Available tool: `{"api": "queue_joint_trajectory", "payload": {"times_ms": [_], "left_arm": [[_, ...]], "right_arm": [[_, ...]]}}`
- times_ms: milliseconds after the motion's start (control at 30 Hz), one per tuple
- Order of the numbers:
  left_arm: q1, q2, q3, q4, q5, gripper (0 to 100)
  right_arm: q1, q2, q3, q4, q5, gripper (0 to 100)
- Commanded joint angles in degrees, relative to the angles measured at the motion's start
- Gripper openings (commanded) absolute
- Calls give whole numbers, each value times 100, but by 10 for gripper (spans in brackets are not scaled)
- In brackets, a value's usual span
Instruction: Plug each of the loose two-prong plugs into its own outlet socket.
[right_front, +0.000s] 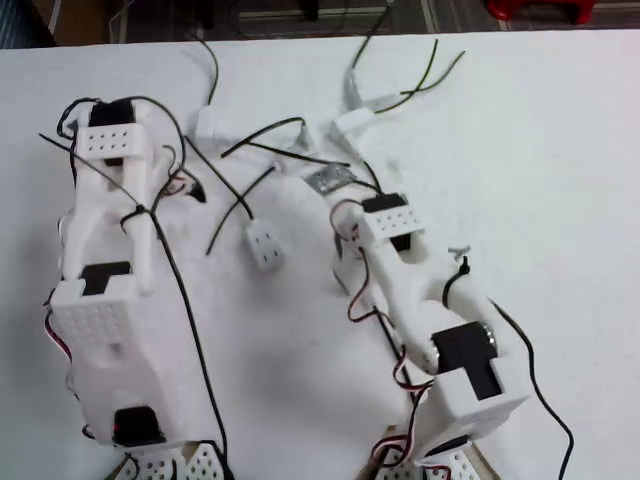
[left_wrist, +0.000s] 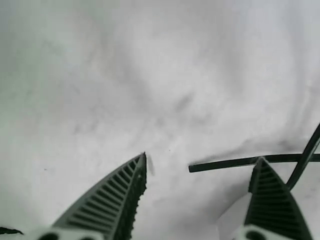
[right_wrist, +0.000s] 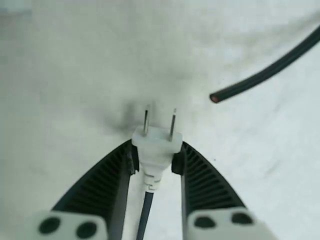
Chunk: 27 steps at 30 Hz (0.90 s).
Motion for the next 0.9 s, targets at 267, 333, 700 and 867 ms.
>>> {"api": "queue_joint_trajectory", "payload": {"times_ms": [267,333,700,867], "left_arm": [[-31,4,-185,-202,-765,324],[-31,4,-185,-255,-958,324],[-22,13,-185,-360,-985,324],[-22,13,-185,-369,-985,324]], "right_arm": [[-813,-2695,-1530,593,440,20],[-778,-3108,-1512,444,440,20],[-690,-5033,879,-3090,440,20],[-532,-5675,2312,-5341,765,19]]}}
